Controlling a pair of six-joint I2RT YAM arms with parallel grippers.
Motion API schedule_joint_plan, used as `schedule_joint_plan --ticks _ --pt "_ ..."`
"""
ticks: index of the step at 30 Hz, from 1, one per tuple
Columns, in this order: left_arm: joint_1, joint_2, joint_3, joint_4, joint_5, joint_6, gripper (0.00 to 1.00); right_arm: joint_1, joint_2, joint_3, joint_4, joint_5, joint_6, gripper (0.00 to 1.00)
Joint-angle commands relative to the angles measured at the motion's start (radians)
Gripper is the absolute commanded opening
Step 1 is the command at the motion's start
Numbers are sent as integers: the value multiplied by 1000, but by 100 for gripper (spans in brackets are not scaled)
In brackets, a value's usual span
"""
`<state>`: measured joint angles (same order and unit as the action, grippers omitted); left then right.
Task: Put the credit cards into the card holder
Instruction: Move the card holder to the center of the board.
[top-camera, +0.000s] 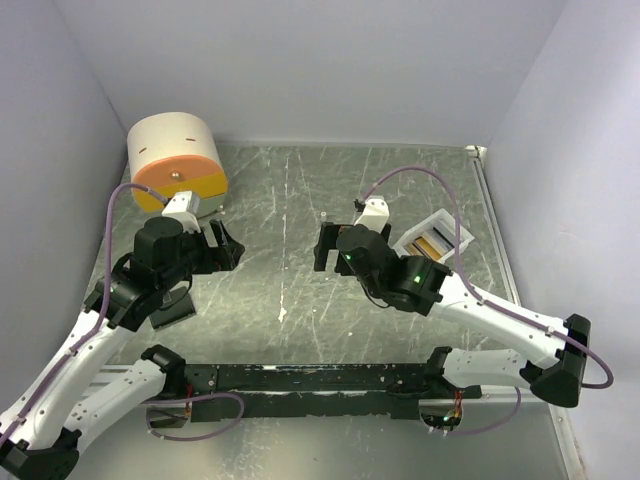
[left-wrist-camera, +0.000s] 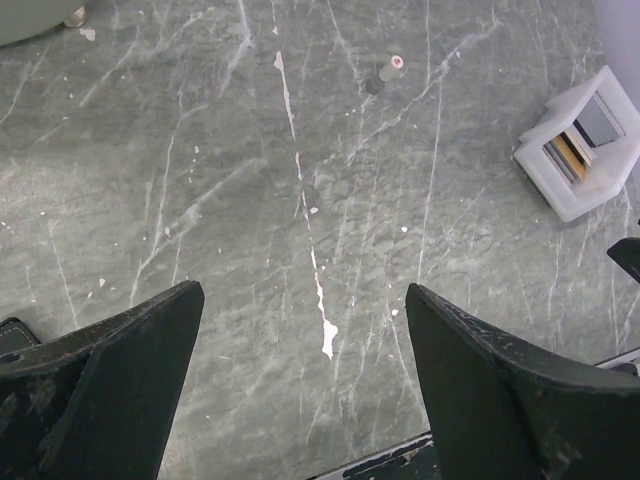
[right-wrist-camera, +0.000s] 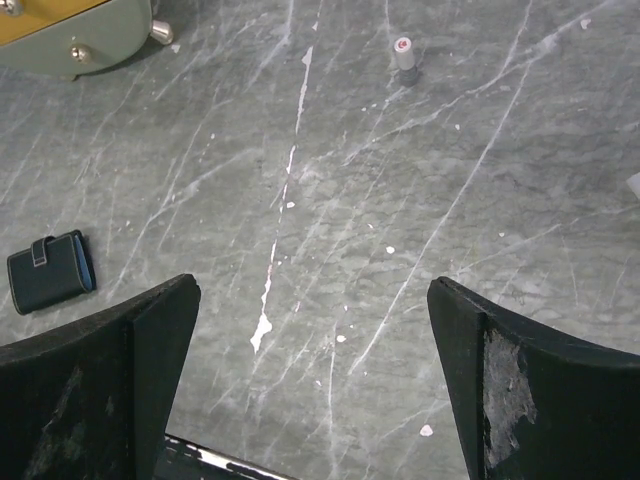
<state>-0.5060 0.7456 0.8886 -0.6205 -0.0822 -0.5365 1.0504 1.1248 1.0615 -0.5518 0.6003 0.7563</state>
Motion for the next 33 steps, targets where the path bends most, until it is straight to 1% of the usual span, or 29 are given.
schedule_joint_plan --ticks 1,3,6,9,10,13,15,18,19,20,23,27,33 --pt "12 -15 0 2 22 -17 94 7 -39 2 2 46 14 100" --pt "12 -17 -9 -1 8 -24 94 7 -45 2 5 46 16 100" --pt "11 -5 -24 -52 -110 -68 94 7 -47 4 3 44 23 100" --pt "12 43 -17 -151 -268 -183 94 7 -52 3 5 40 25 100" --pt "11 66 -14 -178 -302 -219 94 7 -54 1 6 40 25 100" --pt "13 128 -16 -239 -370 -311 94 7 -64 -12 17 30 19 100" --pt "12 161 -31 -273 -410 -375 98 8 -70 -18 20 24 23 100" --pt "16 199 -49 -320 -473 -490 82 7 -79 -24 18 24 25 100" --pt "19 212 -57 -337 -505 -530 79 8 -84 -26 18 32 26 100" --pt "26 224 -62 -354 -525 -562 78 7 -89 -30 23 33 25 100" --pt "71 279 -79 -371 -563 -593 78 7 -102 -37 30 32 21 100" --pt "159 375 -90 -352 -553 -592 78 7 -121 -45 38 15 22 100" --pt "308 470 -157 -250 -545 -625 81 7 -142 -55 44 14 32 100"
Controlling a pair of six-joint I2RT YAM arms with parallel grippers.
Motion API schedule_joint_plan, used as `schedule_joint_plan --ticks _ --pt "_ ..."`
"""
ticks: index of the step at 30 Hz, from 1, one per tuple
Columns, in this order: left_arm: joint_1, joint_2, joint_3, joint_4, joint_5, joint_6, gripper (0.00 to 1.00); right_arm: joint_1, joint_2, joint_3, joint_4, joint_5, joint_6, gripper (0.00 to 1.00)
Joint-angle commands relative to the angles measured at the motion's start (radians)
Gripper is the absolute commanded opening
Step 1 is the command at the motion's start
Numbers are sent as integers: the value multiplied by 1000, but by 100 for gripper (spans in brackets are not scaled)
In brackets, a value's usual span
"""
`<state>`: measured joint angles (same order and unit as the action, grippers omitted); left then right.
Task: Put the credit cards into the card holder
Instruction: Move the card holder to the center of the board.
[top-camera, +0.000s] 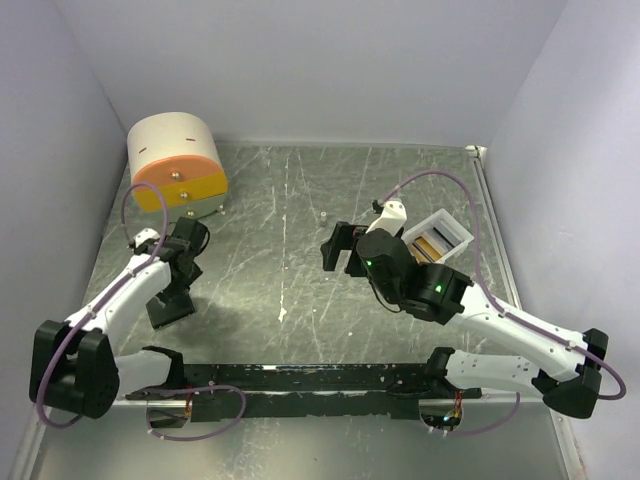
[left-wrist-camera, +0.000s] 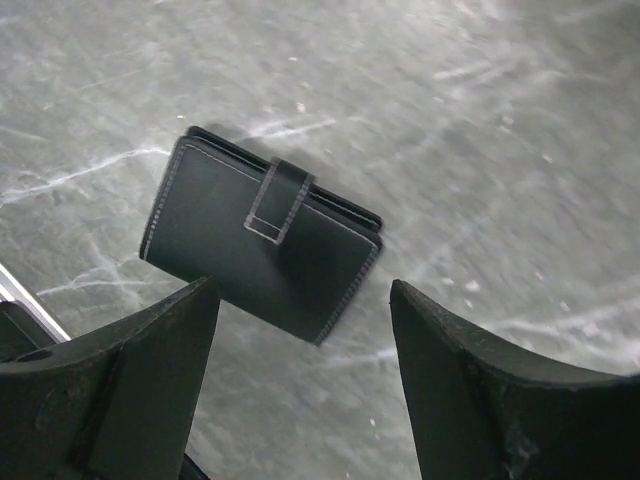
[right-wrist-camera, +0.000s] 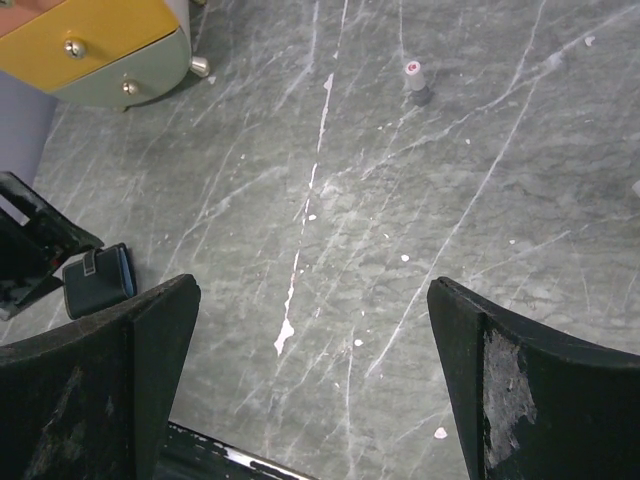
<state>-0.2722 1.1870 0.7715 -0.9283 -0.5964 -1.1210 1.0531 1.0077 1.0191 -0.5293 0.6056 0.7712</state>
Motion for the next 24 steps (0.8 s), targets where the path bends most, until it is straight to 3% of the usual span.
schedule_joint_plan --ticks 1,11,16,20,24 --pt "96 40 -52 92 -16 -30 81 4 -28 -12 26 6 18 100" --pt "134 195 -94 259 122 27 78 4 -45 1 7 1 7 100" --pt "120 177 -132 365 252 133 77 4 -59 -11 -13 25 17 100" --pt "41 143 -166 465 374 174 73 4 -65 -12 -20 33 30 100" --pt "-137 148 -154 542 430 153 73 4 -43 -11 -54 50 43 100"
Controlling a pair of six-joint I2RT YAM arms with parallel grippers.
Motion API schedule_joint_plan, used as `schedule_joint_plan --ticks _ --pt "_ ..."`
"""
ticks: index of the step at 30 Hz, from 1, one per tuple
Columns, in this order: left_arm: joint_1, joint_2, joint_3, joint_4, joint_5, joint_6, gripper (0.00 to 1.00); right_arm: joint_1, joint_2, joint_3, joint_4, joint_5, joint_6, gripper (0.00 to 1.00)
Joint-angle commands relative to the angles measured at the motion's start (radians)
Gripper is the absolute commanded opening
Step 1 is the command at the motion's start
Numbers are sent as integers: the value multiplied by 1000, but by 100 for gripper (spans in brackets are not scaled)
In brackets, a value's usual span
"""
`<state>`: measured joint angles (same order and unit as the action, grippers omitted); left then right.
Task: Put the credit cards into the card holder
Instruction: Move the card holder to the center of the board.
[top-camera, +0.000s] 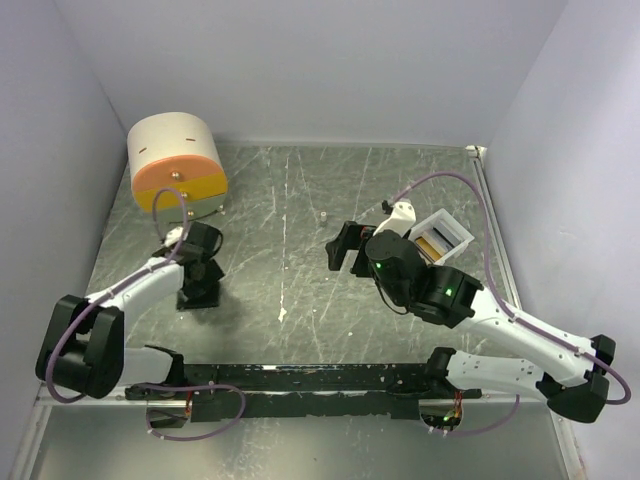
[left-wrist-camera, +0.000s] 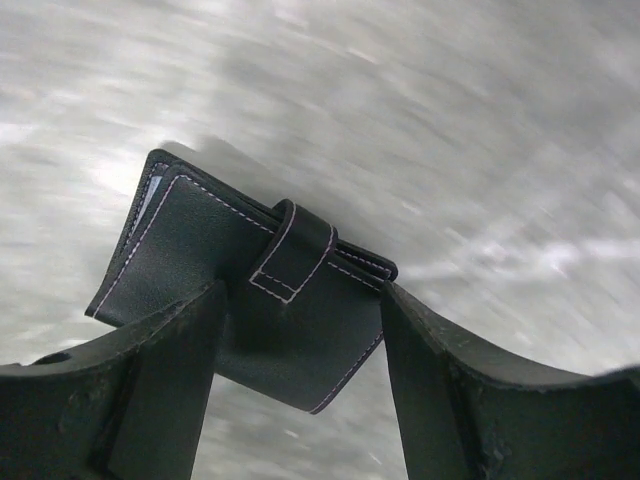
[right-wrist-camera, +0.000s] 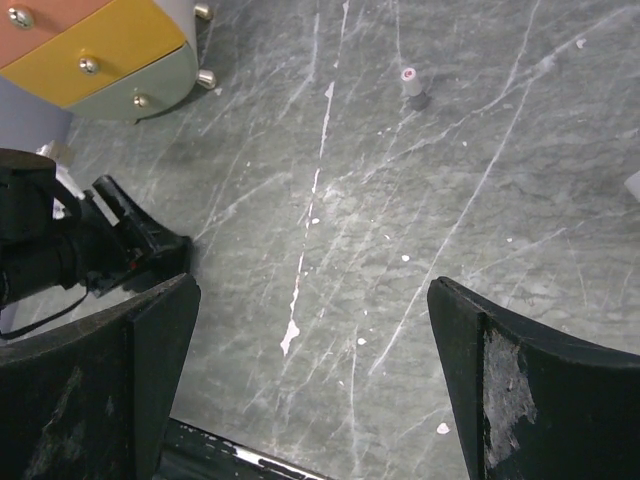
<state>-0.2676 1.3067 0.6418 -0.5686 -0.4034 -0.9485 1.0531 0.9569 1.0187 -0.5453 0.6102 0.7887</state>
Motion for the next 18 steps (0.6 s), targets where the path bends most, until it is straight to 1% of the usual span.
schedule_joint_plan --ticks 1,4,6,9,11,13,16,17,18 --pt "-191 36 -17 202 245 -25 72 4 17 -7 -48 49 25 100" --pt "-310 76 29 243 296 -33 71 4 43 -4 -69 58 18 100" --pt "-364 89 56 288 347 -6 68 4 61 -5 -82 56 24 100" --pt "-426 60 86 349 410 66 63 4 83 -12 -71 22 28 100" --pt "-443 13 93 365 423 96 63 4 95 -58 -33 -34 9 99" --pt "-443 -35 94 331 385 98 62 5 109 -91 33 -103 -23 98" --pt "-441 -77 96 227 284 92 57 4 144 -135 135 -205 -65 91" --pt "-437 -84 91 195 257 84 54 5 158 -146 169 -234 -80 87" --pt "-434 -91 81 165 241 76 51 4 170 -155 201 -255 -93 80"
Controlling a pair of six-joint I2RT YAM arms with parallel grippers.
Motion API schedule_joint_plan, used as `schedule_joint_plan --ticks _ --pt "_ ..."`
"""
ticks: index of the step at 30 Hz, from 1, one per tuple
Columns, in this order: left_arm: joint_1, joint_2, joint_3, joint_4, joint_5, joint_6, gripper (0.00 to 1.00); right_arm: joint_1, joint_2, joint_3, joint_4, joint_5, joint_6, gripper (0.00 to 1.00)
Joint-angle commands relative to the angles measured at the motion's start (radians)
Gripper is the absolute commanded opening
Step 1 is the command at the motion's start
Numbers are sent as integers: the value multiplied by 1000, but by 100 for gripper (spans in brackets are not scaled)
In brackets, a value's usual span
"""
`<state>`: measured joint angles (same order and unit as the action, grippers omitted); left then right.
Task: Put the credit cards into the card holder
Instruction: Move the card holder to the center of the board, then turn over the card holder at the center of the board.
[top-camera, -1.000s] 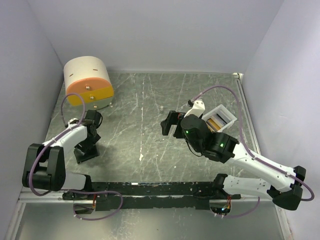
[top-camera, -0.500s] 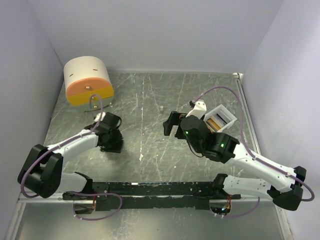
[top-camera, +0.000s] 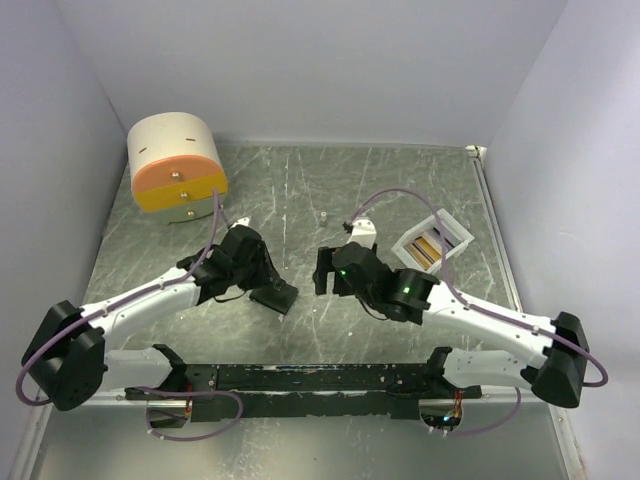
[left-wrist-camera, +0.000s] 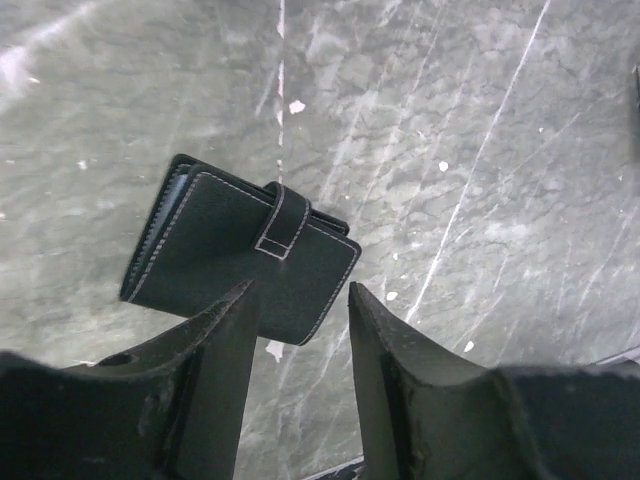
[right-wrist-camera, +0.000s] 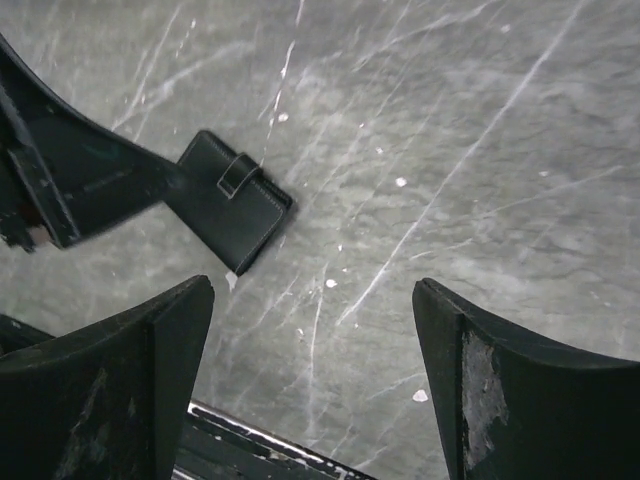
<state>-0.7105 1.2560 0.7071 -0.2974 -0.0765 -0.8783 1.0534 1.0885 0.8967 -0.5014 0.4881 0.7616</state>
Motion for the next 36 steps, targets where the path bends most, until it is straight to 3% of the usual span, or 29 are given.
schedule_joint_plan --ticks 1,2,4,8,11,18,30,32,36 --pt "13 -46 1 -127 -90 -6 47 4 53 -43 190 -149 -77 72" --pt "19 -56 -18 -132 -81 -14 44 3 66 -54 239 -164 -91 62" --pt "33 -81 -69 -109 -39 -30 39 -4 96 -66 299 -202 -113 51" --pt "90 -145 -191 -8 93 -61 38 -38 197 -48 369 -298 -144 42" --pt "150 -182 -248 59 177 -67 38 -83 285 -41 429 -398 -155 42" --pt "201 -163 -277 96 224 -39 33 -178 444 -60 589 -607 -145 48" --pt "205 -52 -299 205 276 -34 29 -199 621 -37 656 -711 -162 51" --pt "206 -34 -296 218 281 -30 29 -199 632 -37 669 -738 -163 45" --pt "206 4 -286 233 297 -24 28 -199 589 -67 714 -798 -162 24"
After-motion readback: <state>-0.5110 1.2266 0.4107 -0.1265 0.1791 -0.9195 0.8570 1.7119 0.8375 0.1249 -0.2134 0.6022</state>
